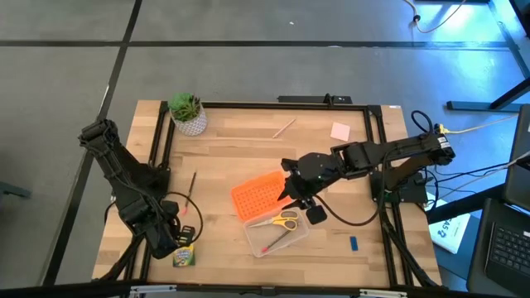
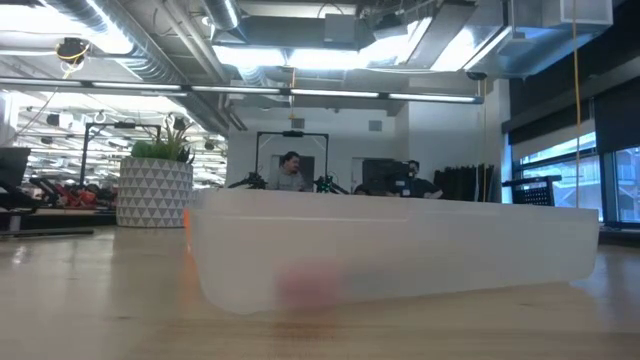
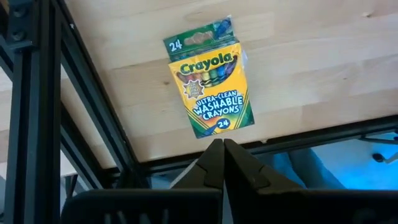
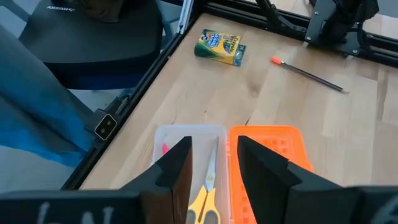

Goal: Pack school essentials
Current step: Put the yellow crayon box into the orange supply box

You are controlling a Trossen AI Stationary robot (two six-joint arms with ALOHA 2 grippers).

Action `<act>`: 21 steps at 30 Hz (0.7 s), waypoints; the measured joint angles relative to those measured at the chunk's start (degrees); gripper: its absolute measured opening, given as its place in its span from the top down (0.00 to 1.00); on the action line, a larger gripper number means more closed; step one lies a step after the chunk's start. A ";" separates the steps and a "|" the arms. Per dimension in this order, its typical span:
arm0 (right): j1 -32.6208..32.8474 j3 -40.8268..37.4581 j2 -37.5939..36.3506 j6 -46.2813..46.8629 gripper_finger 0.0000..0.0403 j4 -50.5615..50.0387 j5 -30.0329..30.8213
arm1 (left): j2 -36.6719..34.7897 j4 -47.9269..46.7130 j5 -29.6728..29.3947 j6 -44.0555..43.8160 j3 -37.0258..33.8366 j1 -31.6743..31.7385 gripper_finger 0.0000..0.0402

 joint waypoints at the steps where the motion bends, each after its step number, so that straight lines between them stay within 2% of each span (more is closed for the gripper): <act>1: 0.00 0.00 0.00 0.03 0.68 0.00 0.00 | 0.01 0.00 -0.01 0.00 0.00 0.00 1.00; 8: 0.00 0.00 0.00 -0.02 0.68 0.01 0.02 | 0.00 0.38 -0.02 -0.48 0.00 0.00 1.00; 15: 0.00 0.00 0.00 -0.03 0.68 0.00 0.02 | 0.97 6.52 -1.81 -0.90 0.00 0.90 1.00; 21: 0.00 0.00 0.00 -0.02 0.68 0.02 0.02 | 2.08 6.85 -1.74 -0.95 0.02 2.52 1.00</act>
